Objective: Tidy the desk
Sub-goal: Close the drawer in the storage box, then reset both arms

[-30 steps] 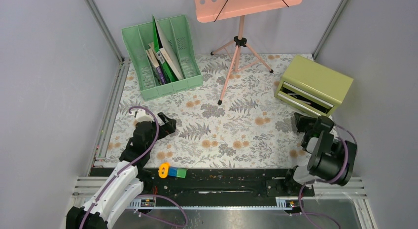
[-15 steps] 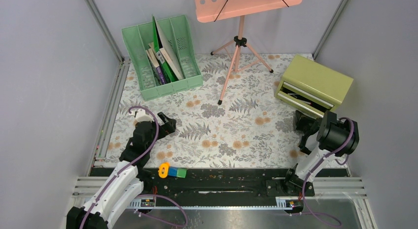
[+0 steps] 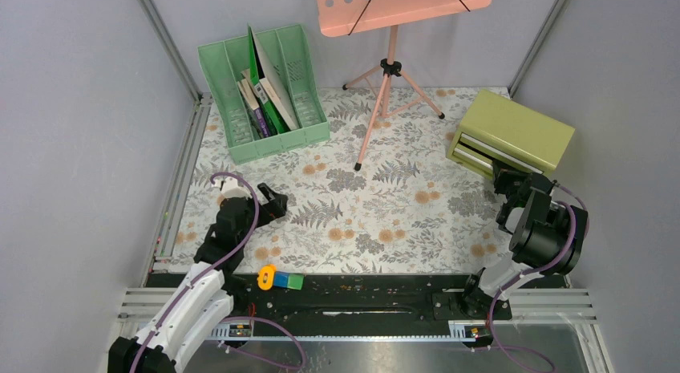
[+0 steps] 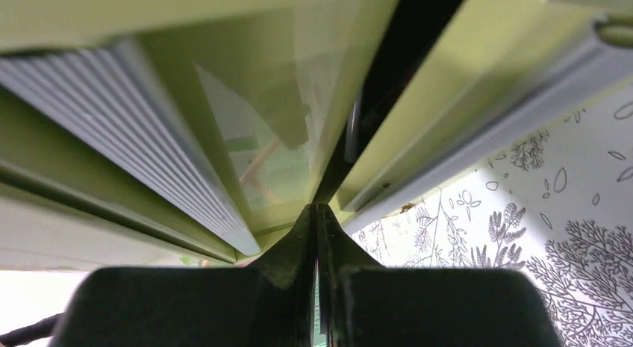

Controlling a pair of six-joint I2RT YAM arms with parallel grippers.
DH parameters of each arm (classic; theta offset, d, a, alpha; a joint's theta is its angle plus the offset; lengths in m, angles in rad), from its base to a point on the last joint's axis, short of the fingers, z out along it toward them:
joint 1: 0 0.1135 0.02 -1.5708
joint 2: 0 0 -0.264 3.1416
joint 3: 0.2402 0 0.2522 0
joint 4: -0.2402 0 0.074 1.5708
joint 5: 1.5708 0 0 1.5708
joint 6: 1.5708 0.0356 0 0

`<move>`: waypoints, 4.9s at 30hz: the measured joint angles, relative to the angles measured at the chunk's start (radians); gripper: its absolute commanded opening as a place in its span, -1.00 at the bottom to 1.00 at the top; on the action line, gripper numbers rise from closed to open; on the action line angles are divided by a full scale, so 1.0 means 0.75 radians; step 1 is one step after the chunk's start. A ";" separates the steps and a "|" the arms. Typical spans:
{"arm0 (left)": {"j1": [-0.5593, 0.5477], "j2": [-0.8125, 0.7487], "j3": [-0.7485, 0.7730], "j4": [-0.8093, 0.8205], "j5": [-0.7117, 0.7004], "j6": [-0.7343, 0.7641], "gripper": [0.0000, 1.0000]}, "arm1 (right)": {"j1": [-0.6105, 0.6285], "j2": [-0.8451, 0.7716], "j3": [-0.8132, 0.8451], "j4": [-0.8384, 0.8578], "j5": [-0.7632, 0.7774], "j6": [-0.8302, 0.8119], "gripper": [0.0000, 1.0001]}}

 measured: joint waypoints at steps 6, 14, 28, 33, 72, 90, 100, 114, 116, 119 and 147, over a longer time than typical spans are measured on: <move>-0.002 -0.031 0.000 0.031 0.051 0.046 0.97 | -0.005 0.034 0.023 -0.015 -0.005 -0.015 -1.00; -0.057 -0.043 0.000 0.070 0.066 0.088 0.97 | -0.005 0.025 0.018 -0.008 -0.005 -0.049 -1.00; -0.251 0.059 0.039 0.054 -0.060 0.135 0.98 | -0.005 -0.149 -0.055 -0.166 -0.038 -0.239 -1.00; -0.341 0.107 0.087 0.050 -0.141 0.157 0.97 | -0.005 -0.130 -0.055 -0.199 -0.020 -0.239 -1.00; -0.395 0.162 0.120 0.049 -0.203 0.189 0.98 | -0.006 -0.242 -0.158 -0.097 -0.061 -0.271 -0.94; -0.359 0.172 0.122 0.048 -0.203 0.164 0.98 | -0.006 -1.260 -0.234 -1.294 -0.110 -0.872 0.99; -0.011 0.129 0.121 0.048 -0.028 0.107 0.97 | 0.035 -1.103 -0.125 -1.496 -0.092 -1.087 0.99; 0.082 -0.019 0.093 0.139 -0.353 0.197 0.97 | 0.300 -1.140 -0.011 -1.508 0.288 -1.287 0.99; 0.083 -0.019 0.055 0.231 -0.393 0.242 0.98 | 0.304 -1.171 -0.043 -1.441 0.334 -1.307 0.99; 0.083 0.030 -0.015 0.430 -0.460 0.348 0.98 | 0.314 -1.192 -0.106 -1.302 0.401 -1.335 0.99; 0.106 0.974 -0.254 1.741 -0.360 0.921 0.98 | 0.630 -0.355 -0.363 0.068 0.576 -1.636 0.99</move>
